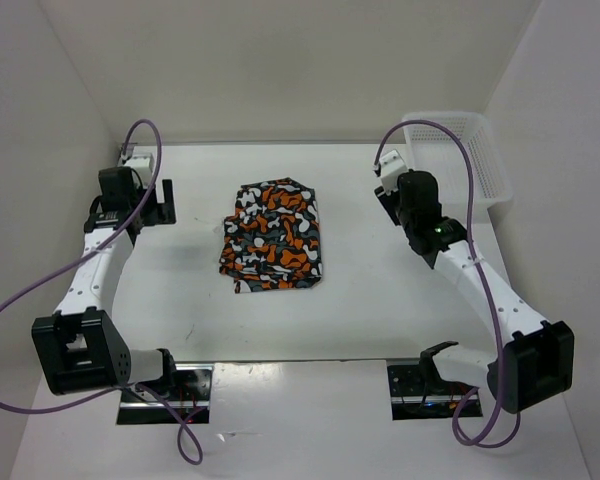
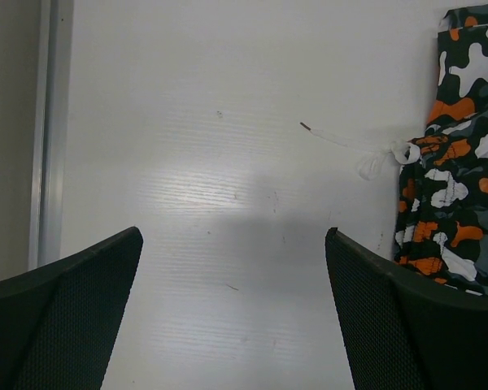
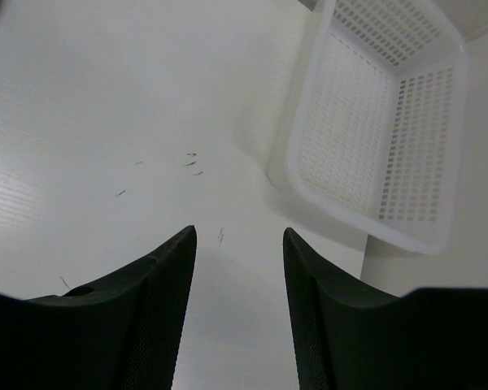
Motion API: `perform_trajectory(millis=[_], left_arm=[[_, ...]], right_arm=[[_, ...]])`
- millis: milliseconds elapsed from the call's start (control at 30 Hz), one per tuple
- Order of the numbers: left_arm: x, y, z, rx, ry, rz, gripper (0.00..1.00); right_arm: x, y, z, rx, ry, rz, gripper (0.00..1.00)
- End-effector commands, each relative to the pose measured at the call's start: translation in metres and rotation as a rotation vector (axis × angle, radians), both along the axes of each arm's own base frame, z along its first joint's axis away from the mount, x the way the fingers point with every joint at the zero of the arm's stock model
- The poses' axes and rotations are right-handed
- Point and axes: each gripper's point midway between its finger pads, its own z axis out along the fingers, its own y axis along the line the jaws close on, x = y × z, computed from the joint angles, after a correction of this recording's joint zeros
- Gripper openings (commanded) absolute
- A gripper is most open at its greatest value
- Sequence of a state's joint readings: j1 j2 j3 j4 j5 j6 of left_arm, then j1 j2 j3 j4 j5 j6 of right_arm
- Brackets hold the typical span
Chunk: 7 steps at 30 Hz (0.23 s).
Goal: Fold and stack the shorts
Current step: Fold the shorts
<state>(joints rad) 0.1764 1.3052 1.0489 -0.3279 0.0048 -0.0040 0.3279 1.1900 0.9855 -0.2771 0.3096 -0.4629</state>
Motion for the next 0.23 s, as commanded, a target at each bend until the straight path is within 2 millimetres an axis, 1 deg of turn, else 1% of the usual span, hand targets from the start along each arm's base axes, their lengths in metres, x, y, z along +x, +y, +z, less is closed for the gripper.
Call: perform_trajectory(millis=[0,33,67,167,200], left_arm=[[0.001,0.0005,0.0079,0.004,-0.044,-0.006,1.0],[0.0012,-0.0013,0.0079,-0.002,-0.046,-0.015,1.0],[0.0016,-0.0037,0.008,-0.01,-0.047,-0.026,1.0],[0.0018,-0.0056,0.0081,-0.016,-0.048,-0.035,1.0],[0.0018,-0.0056,0.0081,-0.016,-0.048,-0.035,1.0]], right_arm=[[-0.0013,-0.0003,0.0121,0.018,-0.059,0.005,0.53],[-0.0013,-0.0003,0.012,0.017,-0.059,0.005,0.53],[-0.0024,-0.0007,0.0079,0.015,-0.05,0.005,0.53],[-0.0013,0.0,0.0095,0.026,-0.059,0.001,0.53],[-0.0023,0.0012,0.0052,0.027,-0.049,0.009,0.53]])
